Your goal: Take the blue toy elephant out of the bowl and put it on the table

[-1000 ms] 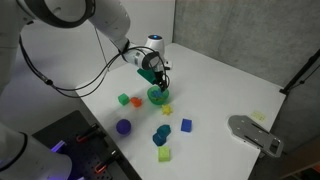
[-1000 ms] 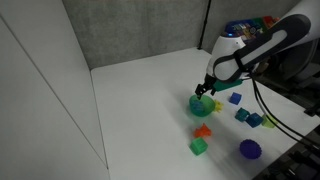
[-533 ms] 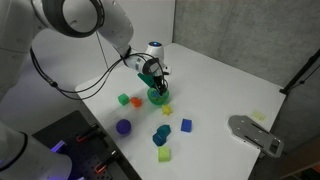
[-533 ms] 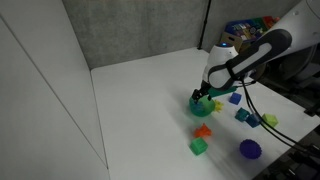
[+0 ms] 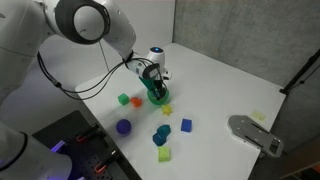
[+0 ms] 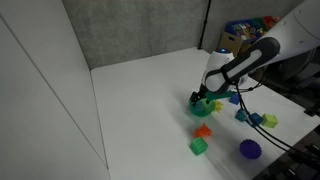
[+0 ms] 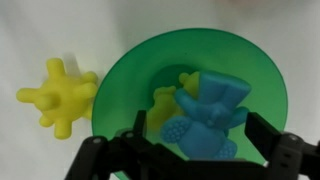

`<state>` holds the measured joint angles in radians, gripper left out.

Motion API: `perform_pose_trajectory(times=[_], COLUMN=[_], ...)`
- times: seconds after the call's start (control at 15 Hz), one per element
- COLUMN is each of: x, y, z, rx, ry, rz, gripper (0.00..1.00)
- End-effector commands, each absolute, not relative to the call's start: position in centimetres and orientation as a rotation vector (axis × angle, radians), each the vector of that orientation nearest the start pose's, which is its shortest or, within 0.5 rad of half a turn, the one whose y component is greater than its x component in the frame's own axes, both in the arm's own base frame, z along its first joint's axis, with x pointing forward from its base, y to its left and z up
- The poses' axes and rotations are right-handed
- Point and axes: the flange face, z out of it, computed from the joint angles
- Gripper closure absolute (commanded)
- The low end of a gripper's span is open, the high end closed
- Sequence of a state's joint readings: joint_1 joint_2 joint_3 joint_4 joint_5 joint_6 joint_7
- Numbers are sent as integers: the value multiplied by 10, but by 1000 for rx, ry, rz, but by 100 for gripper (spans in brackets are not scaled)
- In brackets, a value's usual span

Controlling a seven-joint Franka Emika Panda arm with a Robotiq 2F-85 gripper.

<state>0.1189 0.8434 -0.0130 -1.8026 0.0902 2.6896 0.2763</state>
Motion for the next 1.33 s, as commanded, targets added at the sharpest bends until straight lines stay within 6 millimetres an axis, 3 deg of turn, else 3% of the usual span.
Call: perform_pose_trajectory(times=[0.0, 0.33, 0.4, 0.53, 0.67, 1.07, 1.27], x=[642, 638, 637, 638, 639, 635, 632], y=[67, 74, 75, 74, 73, 75, 79], z=[73, 59, 57, 57, 62, 97, 127], rx=[-3038, -3009, -3010, -3015, -3025, -3042, -3051], ry=[451, 494, 493, 490, 484, 434, 405], rz=[-66, -30, -26, -28, -34, -65, -104], gripper=[0, 0, 25, 34, 53, 96, 97])
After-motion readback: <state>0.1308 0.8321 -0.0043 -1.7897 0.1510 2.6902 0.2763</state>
